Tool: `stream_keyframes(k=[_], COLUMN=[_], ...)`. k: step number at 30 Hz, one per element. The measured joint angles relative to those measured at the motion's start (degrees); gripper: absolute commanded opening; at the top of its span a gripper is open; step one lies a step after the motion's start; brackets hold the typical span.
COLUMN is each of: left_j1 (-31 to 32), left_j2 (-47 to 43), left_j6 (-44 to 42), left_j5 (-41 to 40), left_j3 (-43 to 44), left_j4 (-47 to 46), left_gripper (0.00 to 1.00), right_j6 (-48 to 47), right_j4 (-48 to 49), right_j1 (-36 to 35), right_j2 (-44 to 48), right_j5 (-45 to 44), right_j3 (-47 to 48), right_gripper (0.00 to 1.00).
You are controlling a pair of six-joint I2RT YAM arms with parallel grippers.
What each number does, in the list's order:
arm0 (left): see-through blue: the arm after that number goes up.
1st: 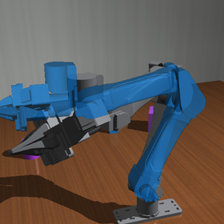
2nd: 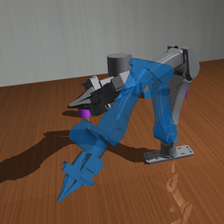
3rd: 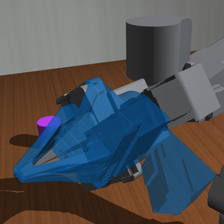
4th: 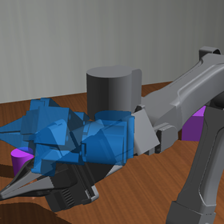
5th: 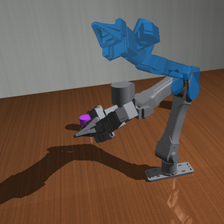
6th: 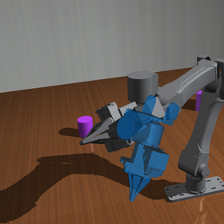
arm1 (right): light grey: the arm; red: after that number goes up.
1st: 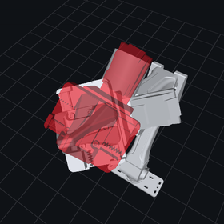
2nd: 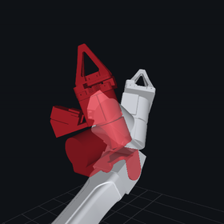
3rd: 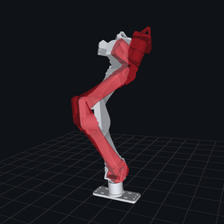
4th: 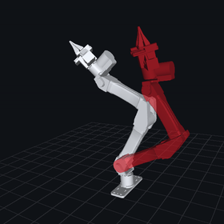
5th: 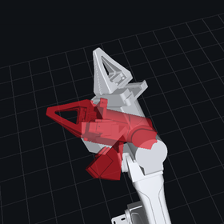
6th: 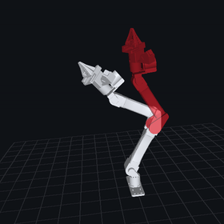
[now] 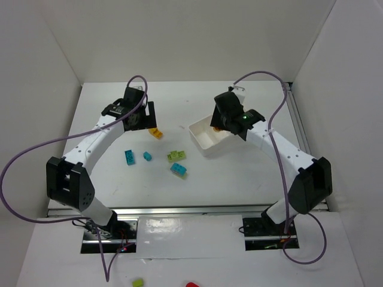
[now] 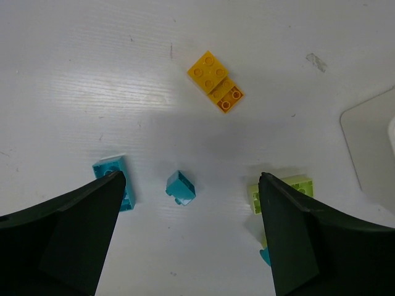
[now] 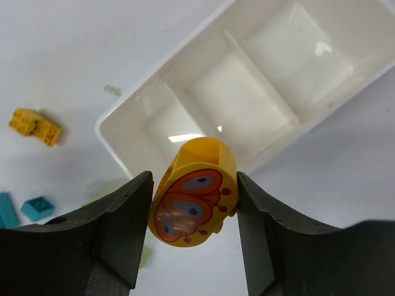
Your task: Sort the legos into containers by color
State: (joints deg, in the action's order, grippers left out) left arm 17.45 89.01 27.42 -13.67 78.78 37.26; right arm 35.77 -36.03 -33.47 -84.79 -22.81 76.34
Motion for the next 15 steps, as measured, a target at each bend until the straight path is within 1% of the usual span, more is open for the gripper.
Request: stream_keyframes(k=[4, 5, 9, 11, 12, 13, 14, 15], left_j1=[-0.9, -1.2, -2.3, -2.6, -2.6, -2.6, -2.6, -2.6], left_j2=[0.9, 1.4, 4.5, 5.8, 6.5, 7.0, 7.6, 8.3], left_j6=[0.3, 0.6, 1.6, 1.8, 1.9, 2.0, 2.5, 2.7], left_j5=[0.9, 1.2, 2.4, 2.8, 3.1, 3.5, 3.6, 3.8], left_j3=[0.3, 0.6, 2.3, 2.9, 3.3, 3.5, 3.8, 4.3], left_j4=[0.3, 0.3, 0.4, 0.8, 1.0, 1.0, 1.4, 1.8], left_gripper=[0.96, 0.95, 0.94, 0.94, 0.94, 0.94, 0.94, 0.94], right_j6=[-3.3, -4.1, -6.2, -6.9, -7.1, -7.2, -7.4, -7.6], right_j4=[2.6, 3.3, 5.5, 5.9, 6.1, 6.4, 6.7, 6.9], right_j1=[3.1, 3.3, 2.8, 2.5, 2.3, 2.2, 2.2, 2.1], right_j2=[-5.9, -7.8, -13.7, -15.3, -16.0, -16.5, -16.9, -17.4], right_j5=[1.6, 2.4, 4.4, 4.9, 5.2, 5.5, 5.7, 5.9], right_j3=[2.1, 2.8, 4.0, 4.2, 4.2, 4.3, 4.5, 4.7], right_gripper=[0.34, 0.34, 0.37, 0.40, 0.53, 0.59, 0.62, 0.72])
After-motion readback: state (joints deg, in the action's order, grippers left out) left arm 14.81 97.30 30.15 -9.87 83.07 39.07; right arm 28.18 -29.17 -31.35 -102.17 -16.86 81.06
